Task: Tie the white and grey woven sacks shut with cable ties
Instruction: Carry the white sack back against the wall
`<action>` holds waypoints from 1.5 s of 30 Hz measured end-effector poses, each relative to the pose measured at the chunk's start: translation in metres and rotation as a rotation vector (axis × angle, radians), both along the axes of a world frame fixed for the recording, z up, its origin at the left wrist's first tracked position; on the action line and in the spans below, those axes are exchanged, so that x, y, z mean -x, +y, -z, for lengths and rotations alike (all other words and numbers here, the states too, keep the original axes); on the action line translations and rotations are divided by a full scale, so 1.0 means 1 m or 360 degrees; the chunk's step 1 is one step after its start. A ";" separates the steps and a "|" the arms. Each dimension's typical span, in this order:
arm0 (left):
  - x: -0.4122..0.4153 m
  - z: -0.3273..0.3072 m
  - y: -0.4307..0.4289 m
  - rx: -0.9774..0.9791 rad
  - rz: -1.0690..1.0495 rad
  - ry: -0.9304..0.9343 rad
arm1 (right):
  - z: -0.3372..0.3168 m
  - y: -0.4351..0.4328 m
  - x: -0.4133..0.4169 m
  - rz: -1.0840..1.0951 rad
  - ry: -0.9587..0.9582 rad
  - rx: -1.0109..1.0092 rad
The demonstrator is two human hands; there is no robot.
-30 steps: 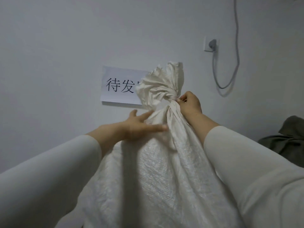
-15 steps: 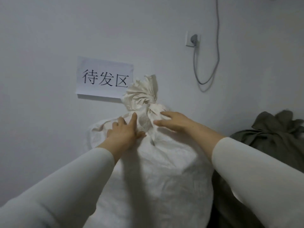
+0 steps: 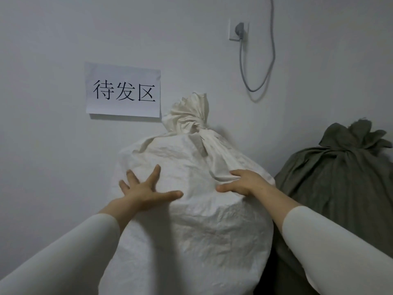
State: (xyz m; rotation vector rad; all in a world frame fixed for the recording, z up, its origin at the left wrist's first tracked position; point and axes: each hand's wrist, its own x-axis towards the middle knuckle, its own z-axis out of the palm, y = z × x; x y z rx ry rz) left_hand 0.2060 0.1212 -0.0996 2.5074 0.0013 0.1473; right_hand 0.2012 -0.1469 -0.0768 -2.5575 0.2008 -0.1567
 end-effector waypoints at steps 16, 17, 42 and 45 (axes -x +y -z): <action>0.002 0.021 0.001 0.0090 0.0071 0.0032 | 0.019 0.011 -0.009 0.0190 -0.0154 -0.0206; 0.004 0.019 -0.006 0.0053 0.0052 -0.0011 | 0.019 0.007 -0.003 0.0254 -0.0138 -0.0184; 0.004 0.020 -0.037 -0.0250 0.0272 -0.0357 | 0.044 0.034 0.042 0.0166 -0.0572 0.0466; 0.001 0.025 -0.042 -0.0290 0.0290 -0.0329 | 0.049 0.034 0.040 0.0124 -0.0426 0.0350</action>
